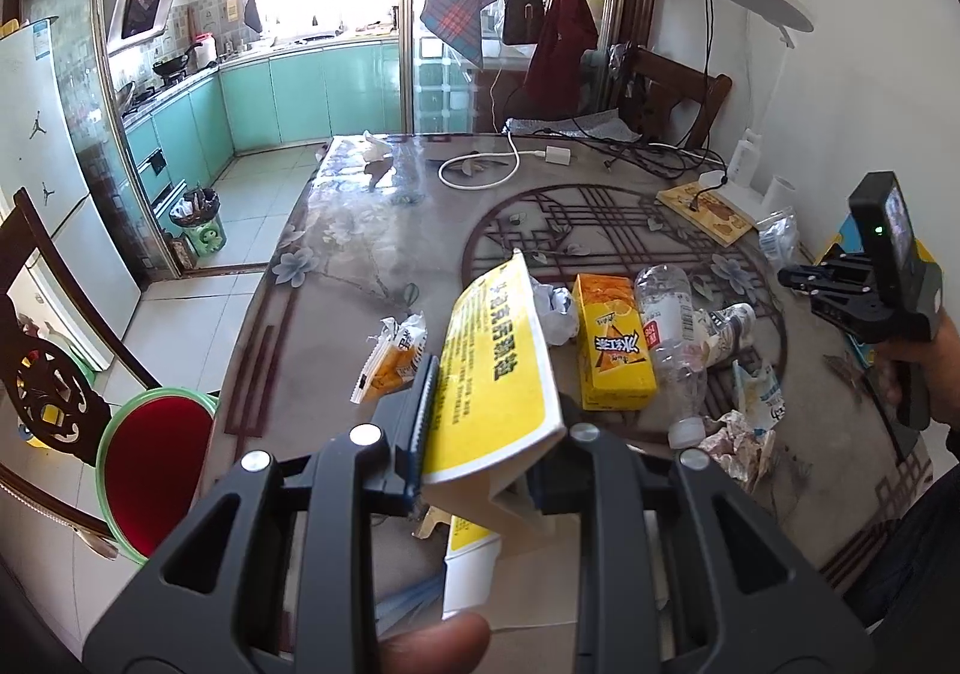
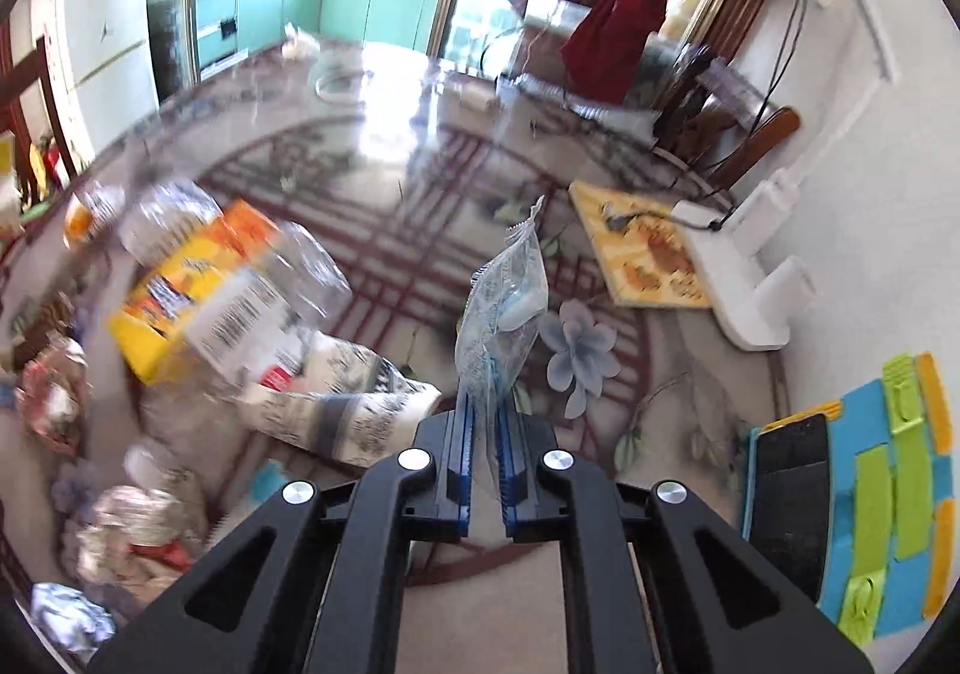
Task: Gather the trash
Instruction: 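Carry the yellow box and plastic bag over the red bucket with both grippers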
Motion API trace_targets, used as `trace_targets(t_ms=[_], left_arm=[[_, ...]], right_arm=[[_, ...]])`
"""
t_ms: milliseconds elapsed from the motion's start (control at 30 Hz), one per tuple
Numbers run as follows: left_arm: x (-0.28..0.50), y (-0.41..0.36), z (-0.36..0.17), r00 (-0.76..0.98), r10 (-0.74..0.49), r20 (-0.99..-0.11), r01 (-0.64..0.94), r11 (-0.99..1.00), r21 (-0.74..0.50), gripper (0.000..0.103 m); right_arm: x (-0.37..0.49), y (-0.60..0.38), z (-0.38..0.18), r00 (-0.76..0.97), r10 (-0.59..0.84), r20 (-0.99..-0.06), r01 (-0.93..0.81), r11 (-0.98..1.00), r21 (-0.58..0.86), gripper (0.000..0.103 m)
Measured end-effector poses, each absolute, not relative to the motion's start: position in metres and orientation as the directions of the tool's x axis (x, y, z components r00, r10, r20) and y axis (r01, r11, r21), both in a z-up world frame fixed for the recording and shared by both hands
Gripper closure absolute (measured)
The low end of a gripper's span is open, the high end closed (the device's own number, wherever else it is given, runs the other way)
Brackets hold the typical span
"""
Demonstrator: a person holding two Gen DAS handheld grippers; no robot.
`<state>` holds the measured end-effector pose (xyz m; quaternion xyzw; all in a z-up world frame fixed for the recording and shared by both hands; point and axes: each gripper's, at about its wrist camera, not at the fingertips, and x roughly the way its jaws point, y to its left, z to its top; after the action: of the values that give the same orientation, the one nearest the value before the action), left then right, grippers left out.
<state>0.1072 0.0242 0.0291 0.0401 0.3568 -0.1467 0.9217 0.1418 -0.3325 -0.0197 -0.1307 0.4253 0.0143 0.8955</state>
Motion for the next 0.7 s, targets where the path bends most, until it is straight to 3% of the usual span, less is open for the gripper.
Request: trace_targets(t_ms=[200, 333, 700], left_arm=[[0.107, 0.063, 0.055, 0.748, -0.195, -0.634, 0.261, 0.965, 0.012, 0.078], [0.112, 0.108, 0.061, 0.785, -0.095, -0.612, 0.164, 0.985, 0.056, 0.078], [0.130, 0.218, 0.032, 0.758, 0.061, -0.650, -0.066, 0.998, 0.017, 0.078]], right_arm=[[0.115, -0.290, 0.015, 0.686, -0.017, -0.728, -0.168, 0.969, -0.181, 0.096], [0.106, -0.249, 0.028, 0.707, 0.028, -0.706, -0.209, 0.963, -0.171, 0.096], [0.129, -0.111, 0.042, 0.700, 0.226, -0.678, -0.364, 0.929, -0.066, 0.096]])
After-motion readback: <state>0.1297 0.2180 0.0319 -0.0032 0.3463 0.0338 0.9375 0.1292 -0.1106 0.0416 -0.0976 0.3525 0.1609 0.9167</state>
